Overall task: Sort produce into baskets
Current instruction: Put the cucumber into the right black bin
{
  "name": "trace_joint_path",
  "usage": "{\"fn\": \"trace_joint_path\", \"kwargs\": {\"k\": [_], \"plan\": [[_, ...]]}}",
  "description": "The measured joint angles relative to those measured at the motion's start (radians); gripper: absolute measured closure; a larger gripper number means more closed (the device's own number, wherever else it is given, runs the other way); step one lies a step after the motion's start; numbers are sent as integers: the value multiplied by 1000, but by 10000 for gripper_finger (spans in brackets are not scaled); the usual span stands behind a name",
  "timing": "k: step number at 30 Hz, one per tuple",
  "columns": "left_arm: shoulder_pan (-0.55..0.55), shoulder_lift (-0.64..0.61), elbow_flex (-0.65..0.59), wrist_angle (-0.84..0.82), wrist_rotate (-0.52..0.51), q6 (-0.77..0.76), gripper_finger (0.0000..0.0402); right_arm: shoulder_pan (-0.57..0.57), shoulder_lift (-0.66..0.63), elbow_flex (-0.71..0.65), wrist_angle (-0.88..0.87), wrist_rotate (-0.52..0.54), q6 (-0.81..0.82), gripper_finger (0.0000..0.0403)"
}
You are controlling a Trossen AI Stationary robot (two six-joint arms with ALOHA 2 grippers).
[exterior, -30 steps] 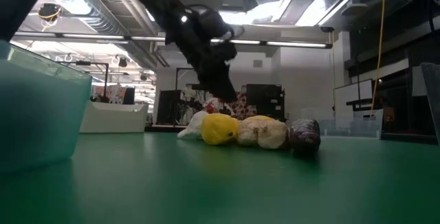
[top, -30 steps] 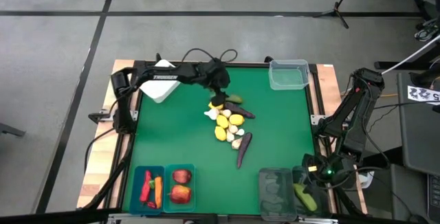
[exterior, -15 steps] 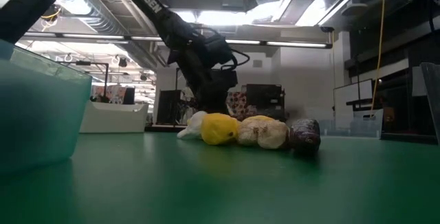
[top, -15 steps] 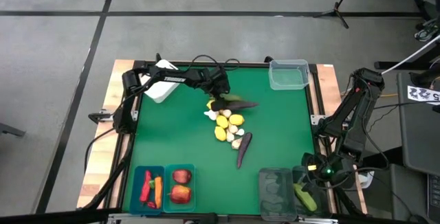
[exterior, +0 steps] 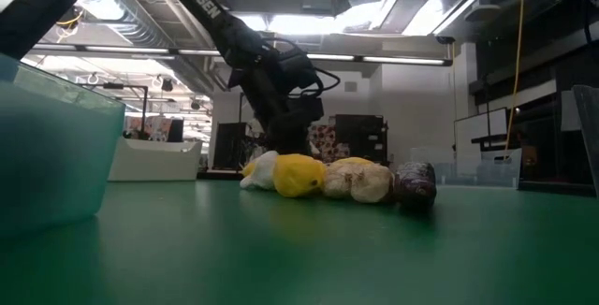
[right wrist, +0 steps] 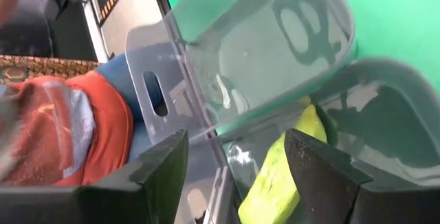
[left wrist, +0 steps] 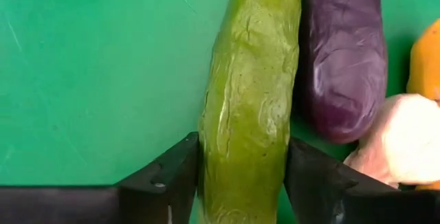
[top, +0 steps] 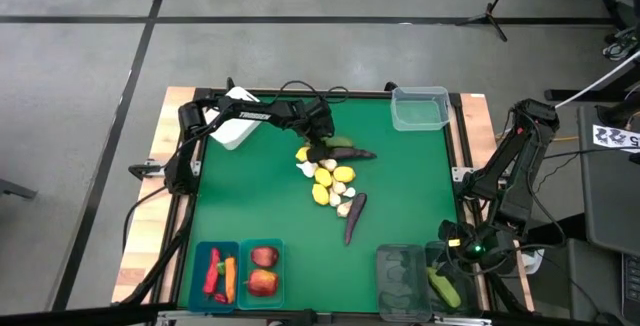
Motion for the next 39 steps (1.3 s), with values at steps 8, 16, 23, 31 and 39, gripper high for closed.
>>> {"fn": "trace_joint_path", "kwargs": {"k": [8,16,23,31,39], "plan": [[0,-15,9,62,-6,-89,246,0,0,0,-69,228,-52,160],[0,-130,40,83,-16,-150,242,0,-2,0,-269,638,-123,160],[-63,-279,41,180,15,-221,236,-41,-3,0,-345,1131,-215,160],[-222,-348,42,354,22,-201,234,-264,-31,9,-279,1204,-387,159],[-340,-348,41,463,-9,-166,233,-411,-32,143,15,1077,-1001,144]]}}
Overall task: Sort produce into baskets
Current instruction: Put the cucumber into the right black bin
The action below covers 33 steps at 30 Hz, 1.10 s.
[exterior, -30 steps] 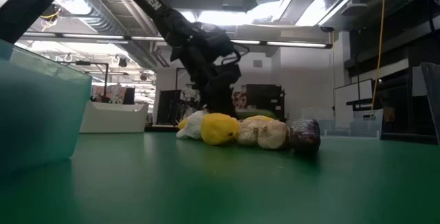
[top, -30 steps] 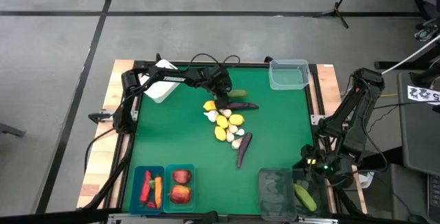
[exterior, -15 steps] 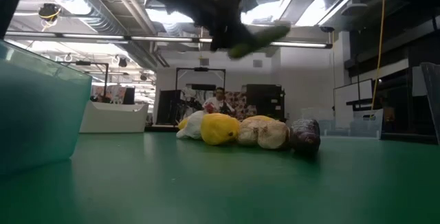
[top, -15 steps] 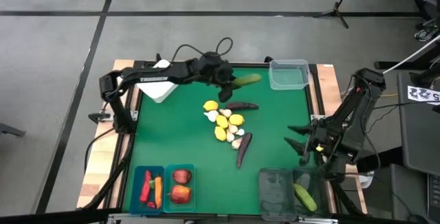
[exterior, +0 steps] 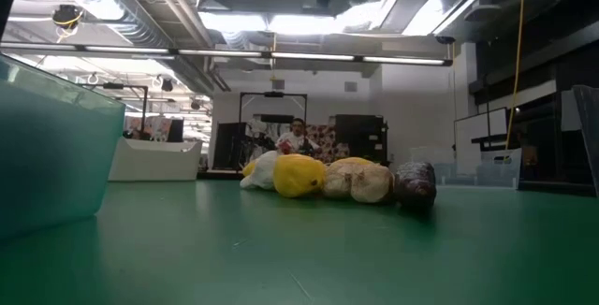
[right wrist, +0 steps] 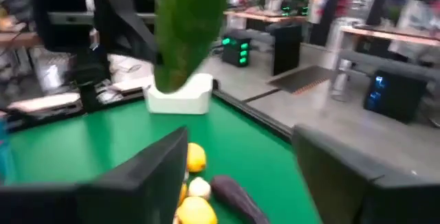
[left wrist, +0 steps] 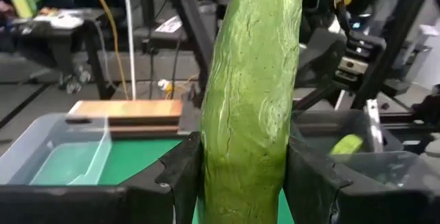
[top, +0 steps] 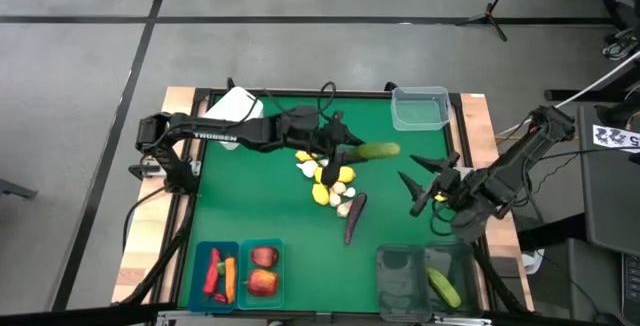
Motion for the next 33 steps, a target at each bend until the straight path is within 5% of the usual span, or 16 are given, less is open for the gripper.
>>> {"fn": "trace_joint_path", "kwargs": {"k": [6,17,33], "plan": [[-43,0,0,109,-1,15,233,-23,0,39,351,-223,-488,140],[-85,1,-4,221,-3,27,233,-29,0,39,634,-309,-844,81],[-105,48,-8,270,-3,51,233,-227,39,39,723,-574,-873,50]]}}
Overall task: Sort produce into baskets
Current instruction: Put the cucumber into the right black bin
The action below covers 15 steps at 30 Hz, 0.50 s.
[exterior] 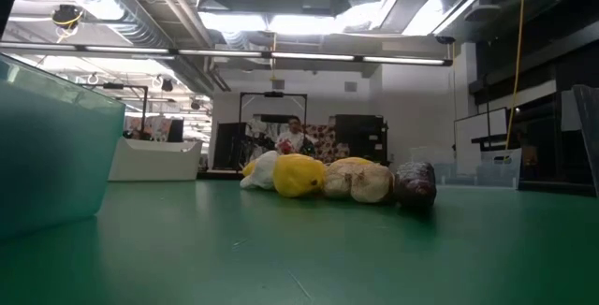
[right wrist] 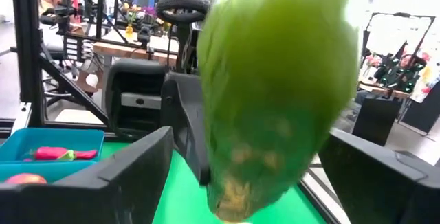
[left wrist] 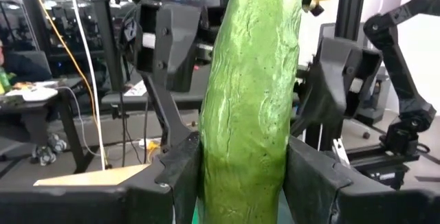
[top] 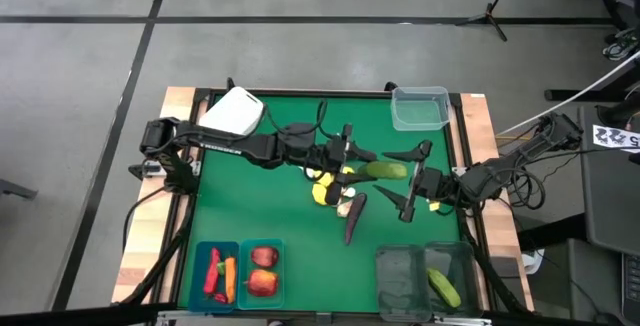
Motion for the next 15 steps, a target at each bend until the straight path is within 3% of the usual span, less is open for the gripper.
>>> {"fn": "trace_joint_path", "kwargs": {"k": [4,7,15], "plan": [[0,8,0,6,0,8,233,2,0,0,15,-1,-6,56],[0,15,0,3,0,13,233,2,0,0,30,-1,-20,82],[2,30,0,32,0,3,233,2,0,0,25,11,-14,221]]}}
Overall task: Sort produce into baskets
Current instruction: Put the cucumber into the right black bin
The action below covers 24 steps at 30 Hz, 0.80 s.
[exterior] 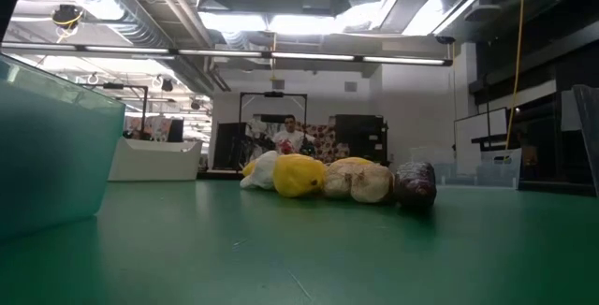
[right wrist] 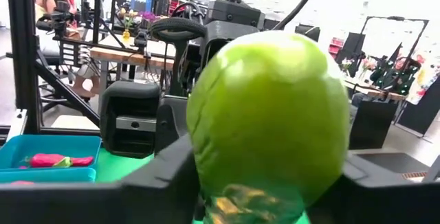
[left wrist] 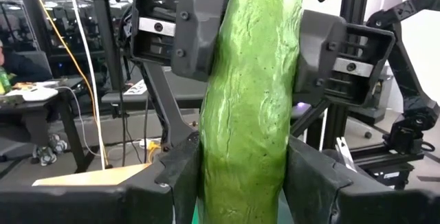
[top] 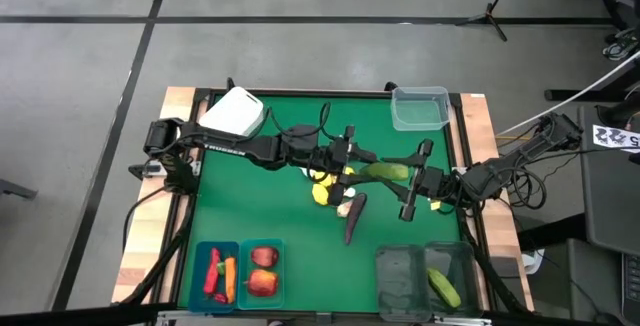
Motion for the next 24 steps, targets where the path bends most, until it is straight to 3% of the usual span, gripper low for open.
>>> {"fn": "trace_joint_path", "kwargs": {"k": [2,11,18,24], "plan": [[0,0,0,-3,3,-1,233,0,0,0,-3,0,0,255],[0,-2,5,-112,-4,101,233,15,-1,-2,-65,7,40,257],[4,-9,-5,-345,3,127,234,105,-20,-2,-238,179,183,257],[-12,-7,0,-357,3,110,234,151,-35,0,-285,271,240,257]]}}
